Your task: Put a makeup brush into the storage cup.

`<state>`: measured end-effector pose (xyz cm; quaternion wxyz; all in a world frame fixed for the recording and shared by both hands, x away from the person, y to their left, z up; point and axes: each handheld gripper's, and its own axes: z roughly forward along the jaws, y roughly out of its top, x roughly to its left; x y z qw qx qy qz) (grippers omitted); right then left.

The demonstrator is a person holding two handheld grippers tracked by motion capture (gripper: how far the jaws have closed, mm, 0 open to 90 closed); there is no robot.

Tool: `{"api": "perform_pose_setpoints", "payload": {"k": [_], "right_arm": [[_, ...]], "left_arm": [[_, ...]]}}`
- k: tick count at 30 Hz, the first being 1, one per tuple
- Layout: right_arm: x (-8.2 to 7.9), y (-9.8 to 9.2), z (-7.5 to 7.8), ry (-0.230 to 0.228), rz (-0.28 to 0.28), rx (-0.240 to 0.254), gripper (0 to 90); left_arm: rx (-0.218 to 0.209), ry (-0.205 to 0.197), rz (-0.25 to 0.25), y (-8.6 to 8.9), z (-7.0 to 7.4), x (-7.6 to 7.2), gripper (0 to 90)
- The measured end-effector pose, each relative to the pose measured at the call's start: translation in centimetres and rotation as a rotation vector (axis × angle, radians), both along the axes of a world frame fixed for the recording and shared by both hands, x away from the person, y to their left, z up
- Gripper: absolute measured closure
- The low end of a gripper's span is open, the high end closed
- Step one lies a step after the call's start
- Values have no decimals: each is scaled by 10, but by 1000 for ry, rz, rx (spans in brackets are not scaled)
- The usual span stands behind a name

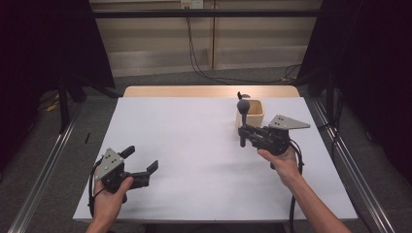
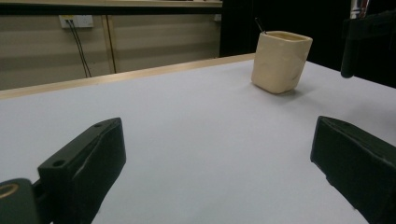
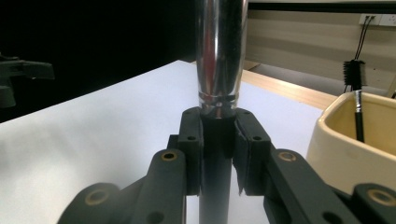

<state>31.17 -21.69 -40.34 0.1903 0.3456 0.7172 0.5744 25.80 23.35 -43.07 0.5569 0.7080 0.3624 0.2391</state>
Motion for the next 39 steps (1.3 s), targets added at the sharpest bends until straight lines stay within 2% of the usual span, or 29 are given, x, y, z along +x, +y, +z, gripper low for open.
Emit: {"api": "perform_pose_setpoints", "payload": {"k": [4, 7, 9, 13, 14, 16, 19, 23, 26, 28, 30, 35, 37, 39], "right_arm": [[4, -4, 3, -6, -13, 9, 751], [6, -8, 6, -16, -26, 15, 751], [10, -11, 6, -17, -39, 8, 751], [15, -16, 10, -23, -63, 13, 751], [16, -17, 12, -27, -69, 13, 752], [19, -19, 15, -30, -82, 11, 751], [23, -22, 19, -36, -94, 5, 751], [30, -24, 26, -50, -108, 3, 751], [35, -25, 30, -67, -109, 5, 751], [39, -25, 32, -74, -122, -5, 752], [42, -25, 33, -76, -131, -8, 751], [52, -26, 35, -82, -152, -25, 751], [57, -27, 37, -81, -164, -25, 751], [62, -29, 38, -81, -180, -24, 751]], "left_arm": [[30, 9, -18, 2, -3, -5, 32], [9, 13, -2, 4, -9, -9, 32], [22, 12, -4, 5, -10, -10, 32], [-1, 4, 22, 9, -10, -10, 32], [10, 4, 22, 11, -10, -9, 32], [-3, 13, 26, 11, -12, -9, 32], [10, 3, 21, 12, -12, -11, 32], [2, 7, 26, 14, -12, -14, 31], [-1, 17, 17, 12, -13, -14, 31], [-1, 18, -11, 11, -13, -15, 29], [12, 16, -6, 9, -13, -17, 29], [3, 17, -5, 10, -12, -17, 26], [17, 16, 0, 10, -12, -17, 27], [4, 25, -1, 10, -13, -17, 27]]}}
